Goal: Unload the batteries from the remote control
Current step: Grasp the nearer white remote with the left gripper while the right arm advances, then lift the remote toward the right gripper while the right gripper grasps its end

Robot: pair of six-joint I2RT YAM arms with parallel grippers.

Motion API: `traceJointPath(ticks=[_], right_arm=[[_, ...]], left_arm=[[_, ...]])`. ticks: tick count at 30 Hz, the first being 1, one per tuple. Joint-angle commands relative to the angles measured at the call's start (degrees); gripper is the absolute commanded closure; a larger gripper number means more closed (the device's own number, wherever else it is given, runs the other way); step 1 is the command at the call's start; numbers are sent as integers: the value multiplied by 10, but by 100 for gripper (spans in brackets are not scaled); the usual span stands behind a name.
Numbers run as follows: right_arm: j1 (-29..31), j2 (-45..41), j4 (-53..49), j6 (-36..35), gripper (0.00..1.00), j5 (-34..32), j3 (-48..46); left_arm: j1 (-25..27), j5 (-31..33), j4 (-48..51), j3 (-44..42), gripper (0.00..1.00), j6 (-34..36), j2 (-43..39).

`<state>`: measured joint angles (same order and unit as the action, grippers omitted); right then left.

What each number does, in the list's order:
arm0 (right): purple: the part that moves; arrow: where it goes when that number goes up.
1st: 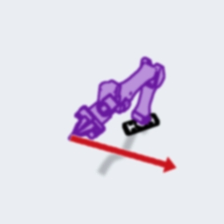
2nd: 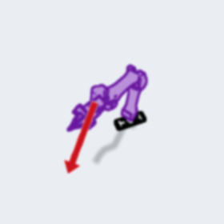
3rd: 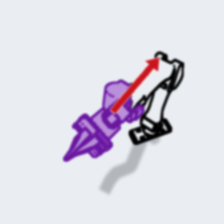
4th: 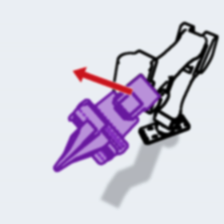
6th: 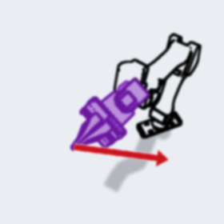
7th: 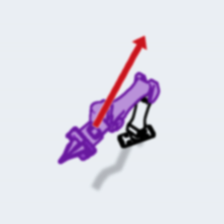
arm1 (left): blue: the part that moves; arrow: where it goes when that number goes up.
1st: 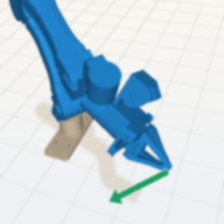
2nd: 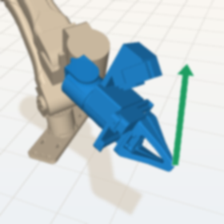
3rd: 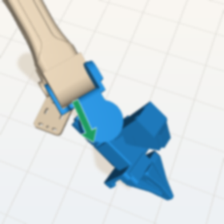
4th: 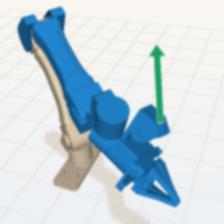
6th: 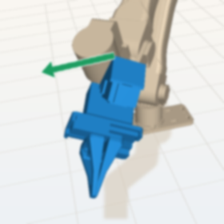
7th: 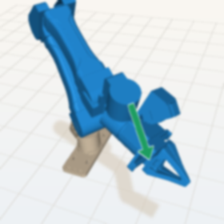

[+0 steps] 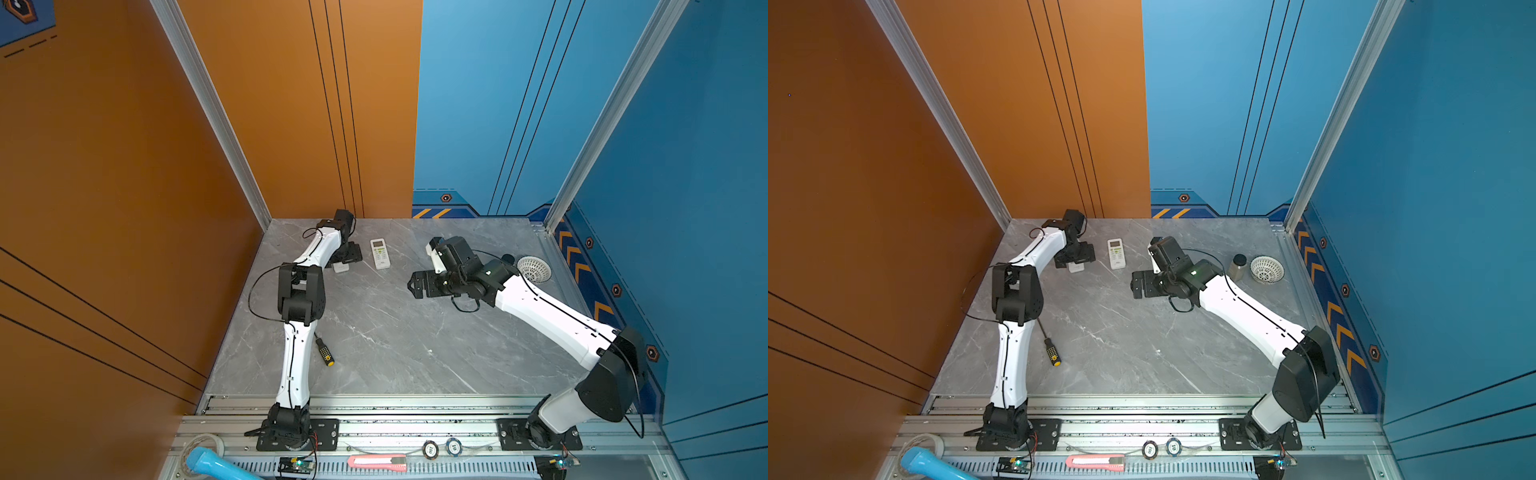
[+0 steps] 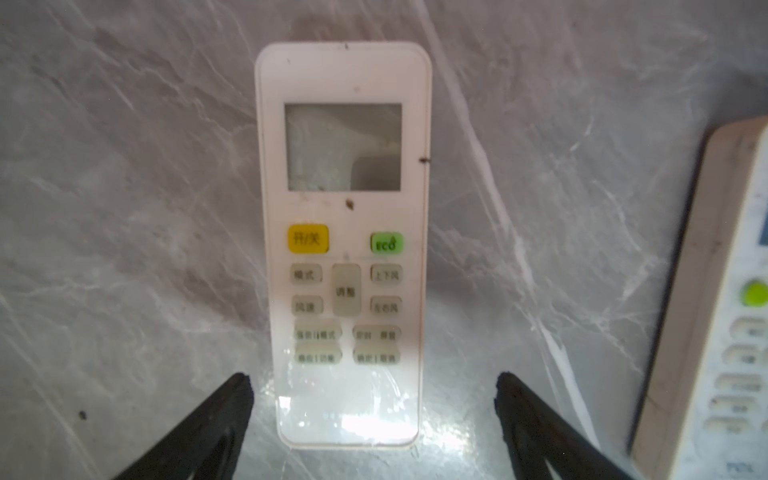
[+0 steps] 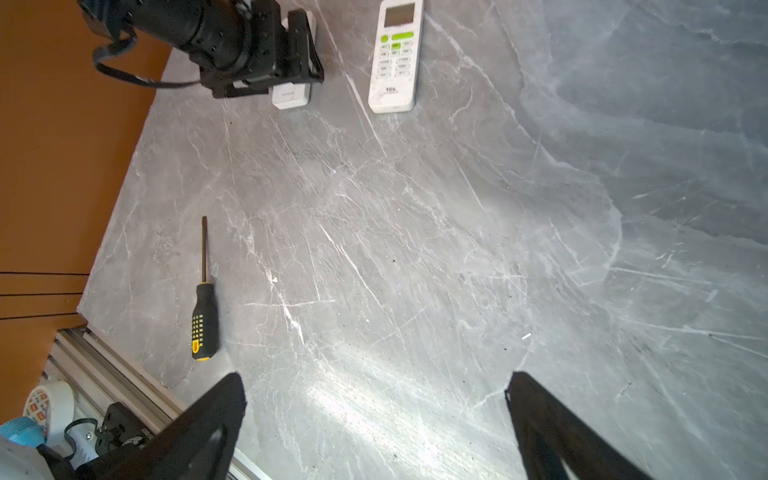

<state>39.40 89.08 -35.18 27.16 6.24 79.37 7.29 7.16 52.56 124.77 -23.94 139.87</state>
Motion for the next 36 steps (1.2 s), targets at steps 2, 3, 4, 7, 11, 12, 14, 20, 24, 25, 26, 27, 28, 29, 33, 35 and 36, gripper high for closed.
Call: traceJointPath(ticks=[2,3,4,7,11,12,14,20,24,25,26,27,28,29,33,35,36], right_arm=[[3,-19,-15,15,0,4,-25],[3,-19,-15,15,0,3,-27],[3,-20,-16,15,0,-1,-29],[3,-19,-17,22,0,-15,-39],[3,-15,-19,24,0,-11,-45],[3,-15,-19,24,0,-12,-46],[3,-16,-20,23,0,-13,-47],[3,-23,-27,22,0,-19,-49],[3,-39,-29,22,0,-4,-54],[3,-47,-22,22,0,4,-60],[3,-56,-13,23,0,12,-67],[3,-68,1,30,0,22,-79],[-1,-81,19,42,0,35,-93],[-10,-97,45,60,0,50,-108],[-40,-168,198,141,0,120,-184],[-38,-191,305,161,0,144,-222],[-35,-192,337,162,0,147,-232]], left_arm=[[-18,-21,18,21,15,7,17],[-19,-21,18,21,18,8,19],[-20,-18,18,18,19,9,19],[-21,-20,17,15,23,16,24],[-21,-31,17,24,27,18,30],[-21,-35,17,29,27,19,32],[-20,-40,17,34,28,20,35],[-15,-51,16,34,45,18,41],[-19,-66,14,19,64,11,21],[-19,-69,11,12,67,15,8],[-18,-73,7,2,69,17,-10],[-18,-80,-2,-12,72,15,-29],[-18,-95,-19,-34,74,5,-54],[-16,-115,-41,-65,74,-4,-88],[12,-220,-174,-225,73,-106,-249],[38,-266,-270,-317,72,-199,-331],[56,-276,-311,-356,71,-251,-369]])
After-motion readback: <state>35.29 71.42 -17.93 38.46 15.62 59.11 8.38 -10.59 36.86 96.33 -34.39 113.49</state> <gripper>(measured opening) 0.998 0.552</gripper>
